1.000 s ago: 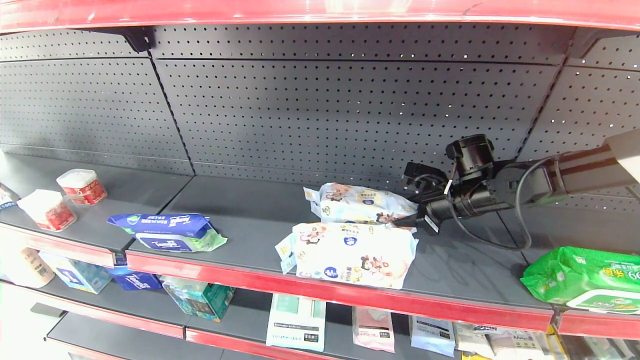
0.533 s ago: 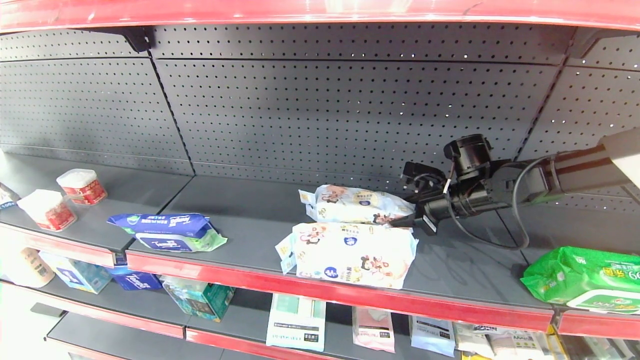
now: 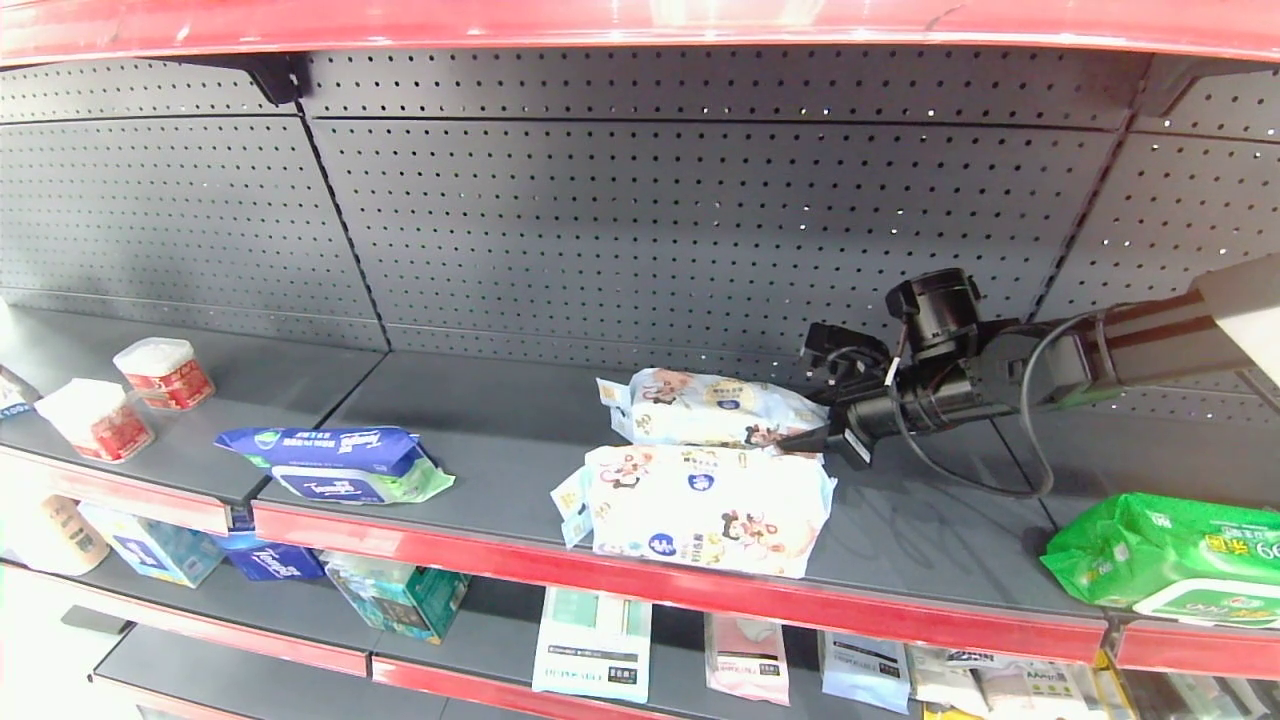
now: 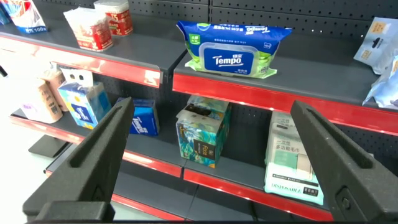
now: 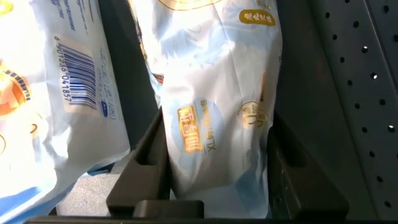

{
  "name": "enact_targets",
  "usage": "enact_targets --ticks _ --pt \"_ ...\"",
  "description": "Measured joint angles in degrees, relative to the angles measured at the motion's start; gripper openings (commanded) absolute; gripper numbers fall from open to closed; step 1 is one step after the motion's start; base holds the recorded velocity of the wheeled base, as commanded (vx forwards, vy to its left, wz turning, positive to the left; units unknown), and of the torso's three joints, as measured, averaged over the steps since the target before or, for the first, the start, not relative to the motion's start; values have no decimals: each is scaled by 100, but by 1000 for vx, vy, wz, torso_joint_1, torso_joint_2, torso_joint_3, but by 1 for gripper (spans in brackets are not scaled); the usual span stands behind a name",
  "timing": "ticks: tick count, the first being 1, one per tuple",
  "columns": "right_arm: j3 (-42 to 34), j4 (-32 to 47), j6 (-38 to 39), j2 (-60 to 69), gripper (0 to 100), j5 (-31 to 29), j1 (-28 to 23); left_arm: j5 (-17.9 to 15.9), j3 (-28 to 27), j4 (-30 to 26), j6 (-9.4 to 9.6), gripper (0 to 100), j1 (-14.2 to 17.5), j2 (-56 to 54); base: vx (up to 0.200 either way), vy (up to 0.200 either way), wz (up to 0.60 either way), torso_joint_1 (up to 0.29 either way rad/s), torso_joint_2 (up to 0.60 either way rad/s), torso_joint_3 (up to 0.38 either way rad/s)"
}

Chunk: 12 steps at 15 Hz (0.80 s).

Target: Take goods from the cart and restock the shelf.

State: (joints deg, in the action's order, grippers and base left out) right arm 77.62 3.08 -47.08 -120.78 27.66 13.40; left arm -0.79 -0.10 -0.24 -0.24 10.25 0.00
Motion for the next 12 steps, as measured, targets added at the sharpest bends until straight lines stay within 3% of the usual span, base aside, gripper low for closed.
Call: enact_targets --ticks 7,12 --pt "-37 9 135 196 100 -34 -117 -2 2 -2 0 100 0 0 0 0 0 0 0 0" --pt "-315 2 929 780 100 -43 -315 0 2 -2 0 100 0 0 0 0 0 0 0 0"
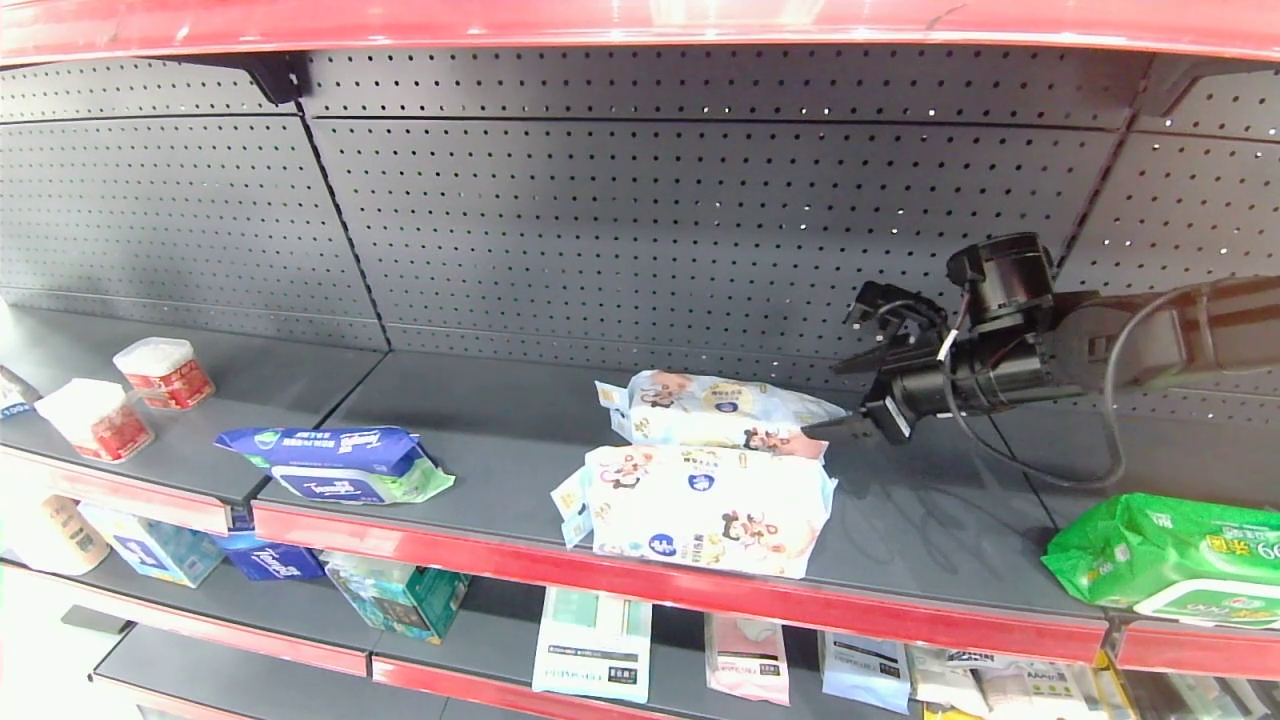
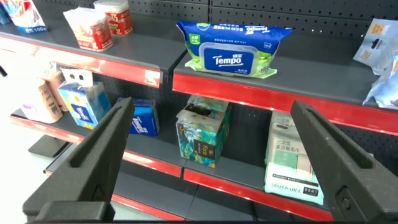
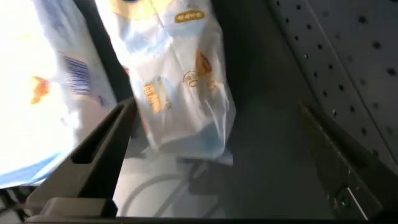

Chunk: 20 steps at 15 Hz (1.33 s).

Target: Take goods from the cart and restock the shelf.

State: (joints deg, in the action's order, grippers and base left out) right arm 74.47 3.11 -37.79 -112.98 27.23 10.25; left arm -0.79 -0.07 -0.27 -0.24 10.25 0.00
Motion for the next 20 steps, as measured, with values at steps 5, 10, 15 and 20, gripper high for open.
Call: enact_targets --ticks 5,10,15,20 --pt "-499 0 484 796 100 -2 -456 0 -2 2 0 100 0 0 0 0 0 0 0 0" --pt "-846 -2 1684 1629 100 -307 -579 -5 -2 2 2 100 0 0 0 0 0 0 0 0" --pt "-1642 -5 2343 2625 100 -1054 -621 -2 -2 2 0 100 0 0 0 0 0 0 0 0" --pt "-3536 -218 2695 4796 100 -1665 -634 0 -2 0 0 100 0 0 0 0 0 0 0 0"
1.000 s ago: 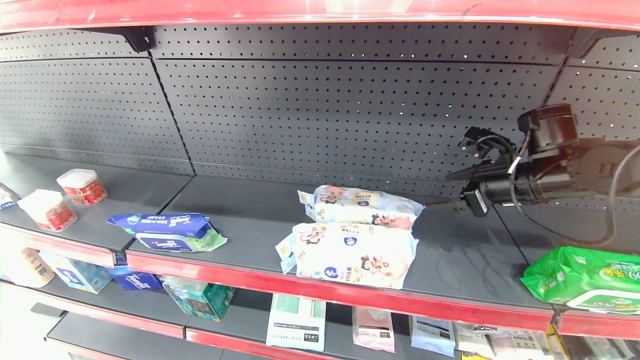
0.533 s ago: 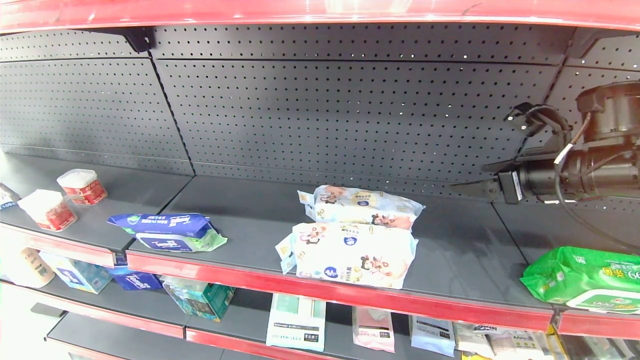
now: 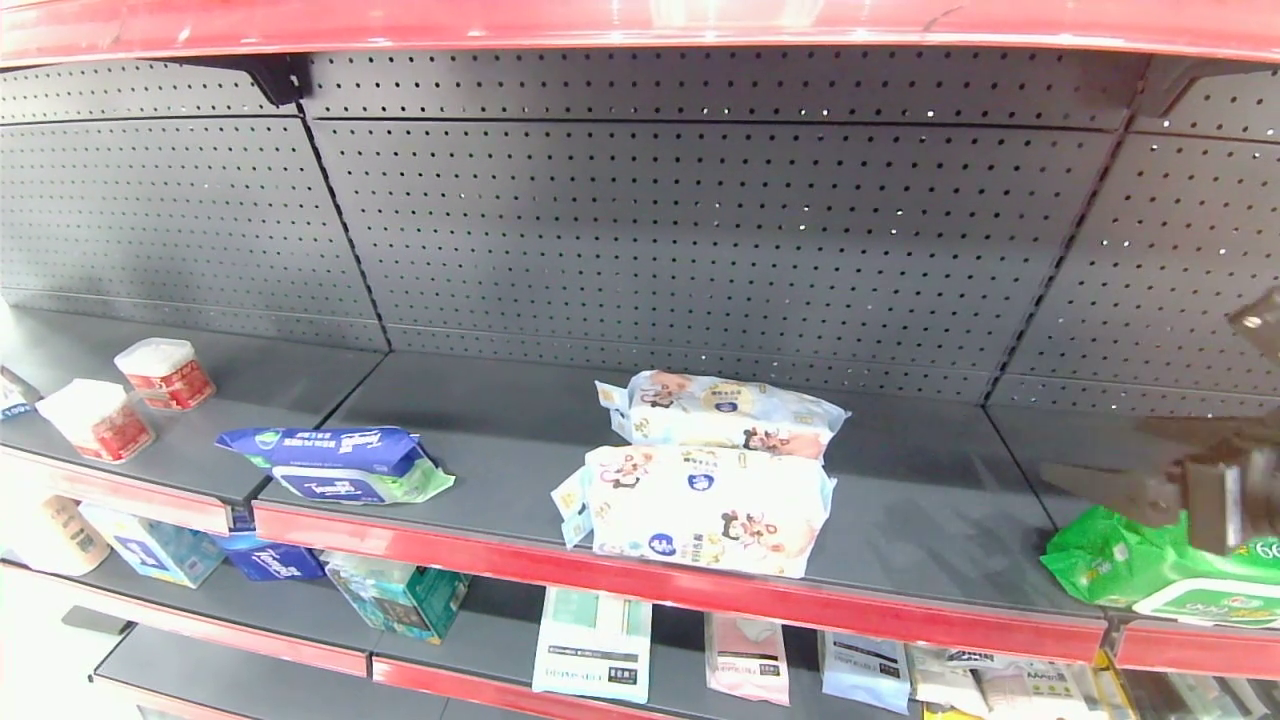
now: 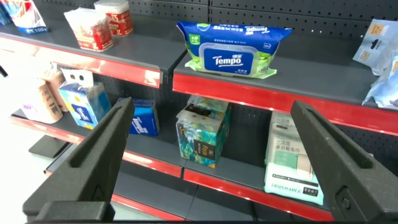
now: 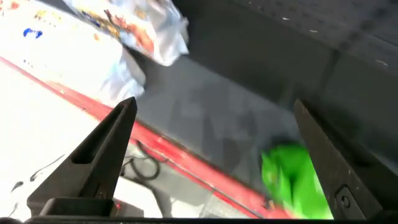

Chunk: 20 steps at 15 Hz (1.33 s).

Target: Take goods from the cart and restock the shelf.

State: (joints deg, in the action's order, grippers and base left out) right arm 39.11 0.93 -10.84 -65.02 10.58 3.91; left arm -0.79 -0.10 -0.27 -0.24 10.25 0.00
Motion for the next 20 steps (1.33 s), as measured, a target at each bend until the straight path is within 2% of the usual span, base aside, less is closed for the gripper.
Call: enact_targets --ticks 5,8,11,13,16,17,18,20 --pt "-1781 -52 236 2904 100 -369 -328 0 0 2 0 100 2 0 0 0 0 0 0 0" --pt "-2632 -49 345 4342 100 -673 -471 0 0 2 0 100 0 -2 0 0 0 0 0 0" --pt "-3373 -27 485 5656 100 -703 -443 -2 0 0 0 100 0 0 0 0 0 0 0 0" --pt "-3630 -20 753 6148 100 -739 -396 0 0 2 0 100 0 -2 0 0 0 0 0 0" --pt "-3727 -60 1324 6428 100 -1232 -389 -2 0 0 0 100 0 -2 0 0 0 0 0 0" --pt "-3749 -77 1207 6470 100 -1250 -389 -5 0 0 0 100 2 0 0 0 0 0 0 0" --pt "-3757 -82 997 6487 100 -1186 -389 -21 0 0 0 100 0 -2 0 0 0 0 0 0" --pt "-3755 -28 892 6505 100 -599 -382 -24 0 0 0 100 0 -2 0 0 0 0 0 0"
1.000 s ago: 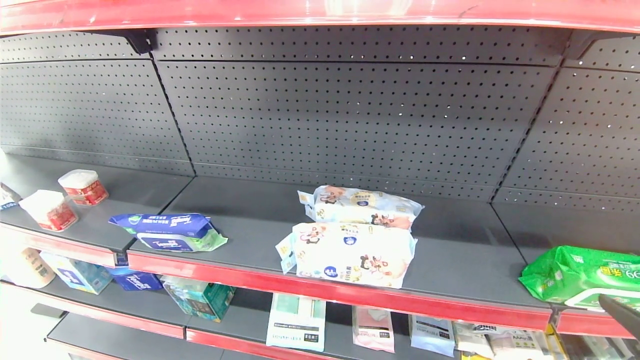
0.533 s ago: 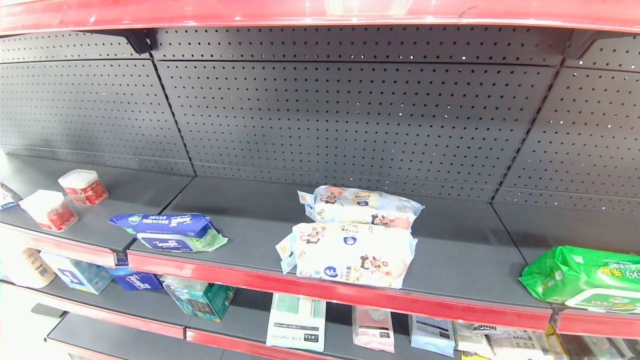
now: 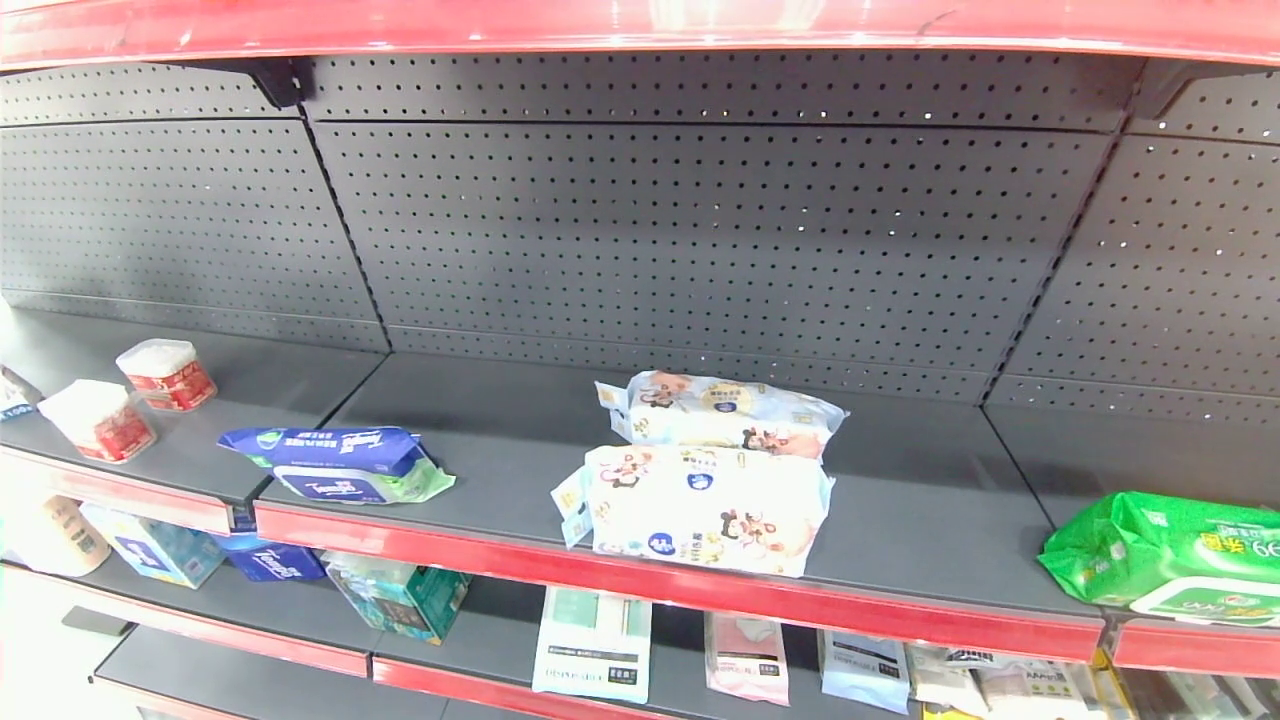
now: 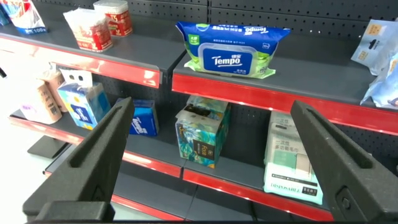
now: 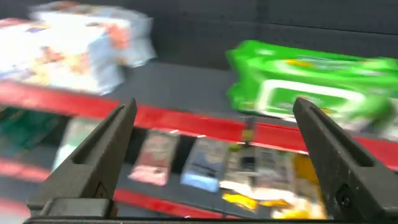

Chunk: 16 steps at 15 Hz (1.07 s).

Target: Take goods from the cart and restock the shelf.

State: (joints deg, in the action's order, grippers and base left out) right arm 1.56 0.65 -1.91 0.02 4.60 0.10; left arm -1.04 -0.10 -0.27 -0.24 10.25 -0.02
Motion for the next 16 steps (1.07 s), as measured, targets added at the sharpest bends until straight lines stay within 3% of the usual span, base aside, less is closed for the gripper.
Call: enact_targets --ticks 4,7,16 --pt "-126 -364 26 5 100 -455 0 -2 0 0 13 100 0 0 0 0 0 0 0 0" --pt "-151 -24 63 -5 100 -340 4 -2 0 0 11 100 0 2 0 0 0 0 0 0" --pt "-156 -22 160 5 100 -400 0 -2 0 2 15 100 0 0 0 0 0 0 0 0"
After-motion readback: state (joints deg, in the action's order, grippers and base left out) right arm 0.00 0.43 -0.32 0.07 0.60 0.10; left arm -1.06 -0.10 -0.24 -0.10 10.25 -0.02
